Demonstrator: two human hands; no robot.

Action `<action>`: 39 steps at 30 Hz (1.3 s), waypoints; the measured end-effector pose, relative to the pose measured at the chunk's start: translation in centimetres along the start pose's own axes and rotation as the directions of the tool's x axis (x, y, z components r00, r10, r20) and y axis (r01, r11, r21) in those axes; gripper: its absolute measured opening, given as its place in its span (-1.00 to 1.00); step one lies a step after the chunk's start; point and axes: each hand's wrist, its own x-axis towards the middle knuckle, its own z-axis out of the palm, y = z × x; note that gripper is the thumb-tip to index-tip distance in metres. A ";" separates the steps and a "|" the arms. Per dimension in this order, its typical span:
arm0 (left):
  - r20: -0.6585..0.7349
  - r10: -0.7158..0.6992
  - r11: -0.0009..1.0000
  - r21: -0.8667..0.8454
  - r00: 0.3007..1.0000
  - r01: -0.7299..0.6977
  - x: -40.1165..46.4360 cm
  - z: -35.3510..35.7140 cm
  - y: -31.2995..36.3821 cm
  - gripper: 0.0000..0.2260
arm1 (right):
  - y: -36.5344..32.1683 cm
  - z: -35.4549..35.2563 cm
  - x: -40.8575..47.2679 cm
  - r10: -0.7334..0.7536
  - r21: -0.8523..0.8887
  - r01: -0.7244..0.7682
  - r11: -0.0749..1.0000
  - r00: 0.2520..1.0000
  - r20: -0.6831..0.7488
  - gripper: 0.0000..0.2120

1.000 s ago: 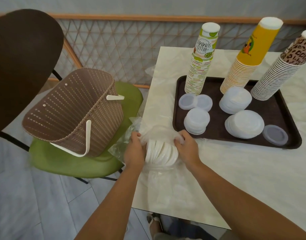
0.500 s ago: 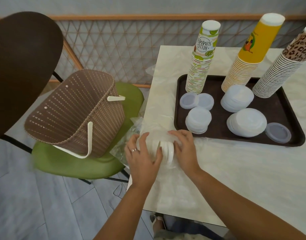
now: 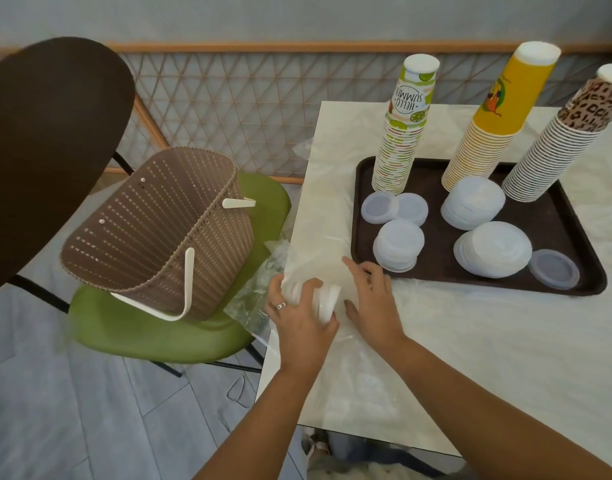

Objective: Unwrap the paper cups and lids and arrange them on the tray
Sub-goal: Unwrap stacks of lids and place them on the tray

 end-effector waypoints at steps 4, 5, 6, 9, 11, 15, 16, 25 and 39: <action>0.146 -0.075 0.979 -0.179 0.987 0.100 0.5 -1.0 0.0 -0.55 | -0.2 -0.7 -0.1 -0.218 0.048 0.216 0.975 0.975 0.035 -0.35; 0.167 -0.081 0.975 -0.193 0.983 0.113 0.7 -1.2 0.1 -0.57 | -0.1 -0.6 -0.3 -0.203 0.059 0.199 0.978 0.975 0.084 -0.38; 0.173 -0.085 0.969 -0.216 0.981 0.122 0.8 -1.4 0.1 -0.59 | 0.2 -0.4 -0.4 -0.160 0.061 0.153 0.986 0.980 0.117 -0.41; 0.157 -0.133 0.935 -0.306 0.979 0.176 1.3 -1.7 -0.1 -0.64 | 1.0 0.1 -0.8 -0.064 -0.001 0.065 0.998 0.981 0.181 -0.51; 0.191 -0.176 0.896 -0.375 0.966 0.237 1.7 -2.0 -0.6 -0.63 | 1.2 0.2 -1.0 -0.059 -0.046 0.069 0.997 0.982 0.182 -0.57; 0.197 -0.195 0.898 -0.358 0.961 0.256 1.7 -2.6 -0.6 -0.47 | 1.1 0.2 -1.3 -0.032 -0.099 0.045 0.994 0.992 0.125 -0.61; 0.193 -0.202 0.909 -0.328 0.960 0.257 1.6 -2.7 -0.5 -0.42 | 0.9 0.2 -1.3 -0.024 -0.117 0.038 0.992 0.993 0.118 -0.62; 0.429 -0.066 0.968 -0.191 0.901 0.162 1.3 -2.7 -0.9 -0.31 | 0.2 0.2 -1.5 -0.018 -0.174 0.041 0.984 0.991 0.133 -0.69; 0.252 -0.113 0.683 -0.683 0.961 0.259 4.9 -7.3 1.5 -0.43 | -1.4 -2.7 -0.2 0.040 0.105 -0.022 0.994 0.985 -0.169 -0.84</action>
